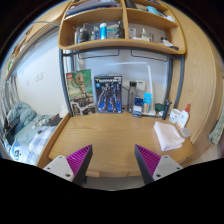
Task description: Fold towel
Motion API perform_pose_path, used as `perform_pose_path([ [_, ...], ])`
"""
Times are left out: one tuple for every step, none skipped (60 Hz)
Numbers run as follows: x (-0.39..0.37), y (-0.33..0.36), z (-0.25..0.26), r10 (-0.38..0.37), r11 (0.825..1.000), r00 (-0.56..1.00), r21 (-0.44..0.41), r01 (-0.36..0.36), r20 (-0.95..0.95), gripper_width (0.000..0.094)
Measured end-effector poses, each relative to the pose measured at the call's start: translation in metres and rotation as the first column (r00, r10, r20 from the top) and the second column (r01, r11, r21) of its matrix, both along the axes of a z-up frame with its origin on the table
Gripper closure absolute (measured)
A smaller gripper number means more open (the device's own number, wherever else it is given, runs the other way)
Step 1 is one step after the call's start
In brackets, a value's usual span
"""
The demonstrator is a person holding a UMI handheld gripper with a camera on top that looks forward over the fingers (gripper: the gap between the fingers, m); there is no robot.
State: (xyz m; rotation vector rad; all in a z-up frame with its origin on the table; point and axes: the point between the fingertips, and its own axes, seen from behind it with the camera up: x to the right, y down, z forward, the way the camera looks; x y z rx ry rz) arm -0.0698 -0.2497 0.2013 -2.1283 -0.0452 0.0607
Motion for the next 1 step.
perform_pose_path([
  [-0.0002, -0.0004, 0.0003, 0.0, 1.0, 1.0, 0.002, 0.0, -0.001, 0.0075],
])
